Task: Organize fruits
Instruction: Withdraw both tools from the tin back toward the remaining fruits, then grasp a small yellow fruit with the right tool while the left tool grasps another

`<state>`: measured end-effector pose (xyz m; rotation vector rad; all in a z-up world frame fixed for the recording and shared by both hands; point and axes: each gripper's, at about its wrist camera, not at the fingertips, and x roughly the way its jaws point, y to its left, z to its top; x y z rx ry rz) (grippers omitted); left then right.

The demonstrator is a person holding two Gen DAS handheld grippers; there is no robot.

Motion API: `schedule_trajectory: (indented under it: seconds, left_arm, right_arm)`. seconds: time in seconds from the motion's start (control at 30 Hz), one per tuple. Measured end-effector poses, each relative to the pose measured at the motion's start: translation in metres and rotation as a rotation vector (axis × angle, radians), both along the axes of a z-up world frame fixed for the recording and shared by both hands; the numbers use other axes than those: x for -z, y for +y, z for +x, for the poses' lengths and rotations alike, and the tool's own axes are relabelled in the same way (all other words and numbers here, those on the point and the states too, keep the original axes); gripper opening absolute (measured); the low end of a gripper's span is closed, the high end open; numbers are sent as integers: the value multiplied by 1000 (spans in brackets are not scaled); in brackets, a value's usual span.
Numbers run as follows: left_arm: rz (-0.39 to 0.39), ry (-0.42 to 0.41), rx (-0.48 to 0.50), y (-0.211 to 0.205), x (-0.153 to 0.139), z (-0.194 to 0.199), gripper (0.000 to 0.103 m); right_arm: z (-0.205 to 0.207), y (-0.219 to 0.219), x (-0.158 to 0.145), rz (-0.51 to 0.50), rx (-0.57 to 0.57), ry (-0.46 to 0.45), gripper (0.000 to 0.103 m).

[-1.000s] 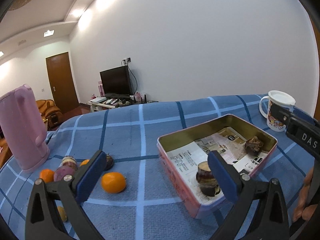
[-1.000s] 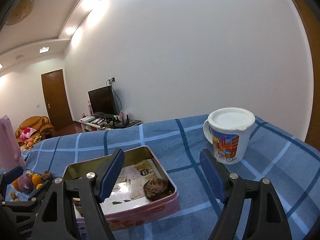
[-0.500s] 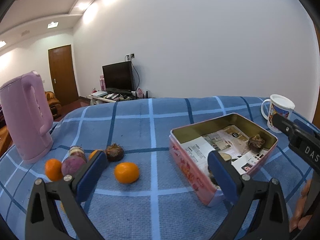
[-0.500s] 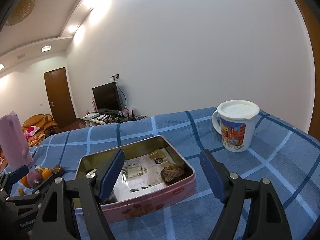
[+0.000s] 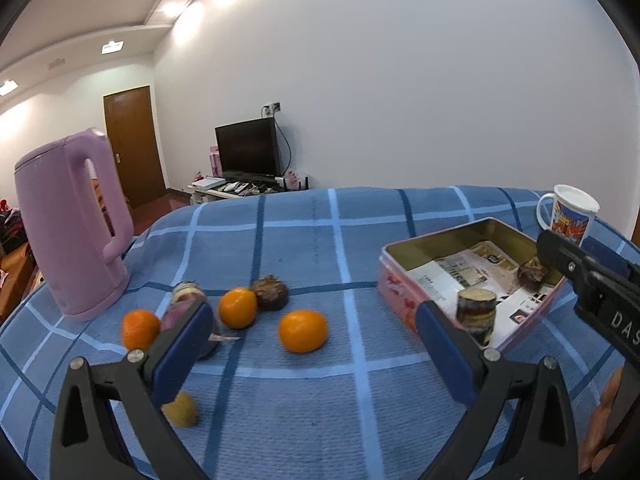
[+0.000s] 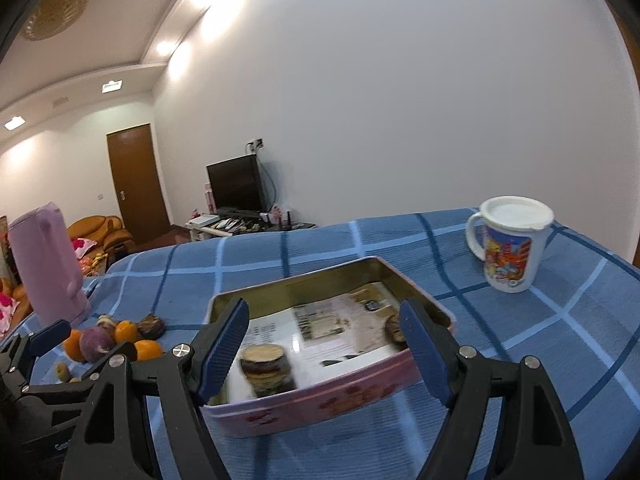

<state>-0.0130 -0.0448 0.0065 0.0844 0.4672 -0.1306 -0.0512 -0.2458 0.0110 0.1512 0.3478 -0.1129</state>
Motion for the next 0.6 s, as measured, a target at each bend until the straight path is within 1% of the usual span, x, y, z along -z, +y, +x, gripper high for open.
schedule_trajectory:
  seconds: [0.17, 0.3, 0.4, 0.5, 0.6]
  left_arm:
    - [-8, 10, -17, 23, 1, -2, 103]
    - [-26, 28, -31, 46, 3, -2, 103]
    - [-24, 43, -48, 63, 5, -2, 103]
    - [-9, 57, -75, 82, 7, -1, 103]
    - [-19, 79, -107, 109, 9, 0, 103]
  right_arm:
    - [4, 25, 2, 8, -61, 14, 79]
    - [7, 46, 3, -4, -101, 25, 79]
    - [9, 64, 4, -11, -137, 44, 79]
    - [14, 83, 6, -17, -178, 68, 79]
    - [17, 99, 7, -23, -212, 83, 79]
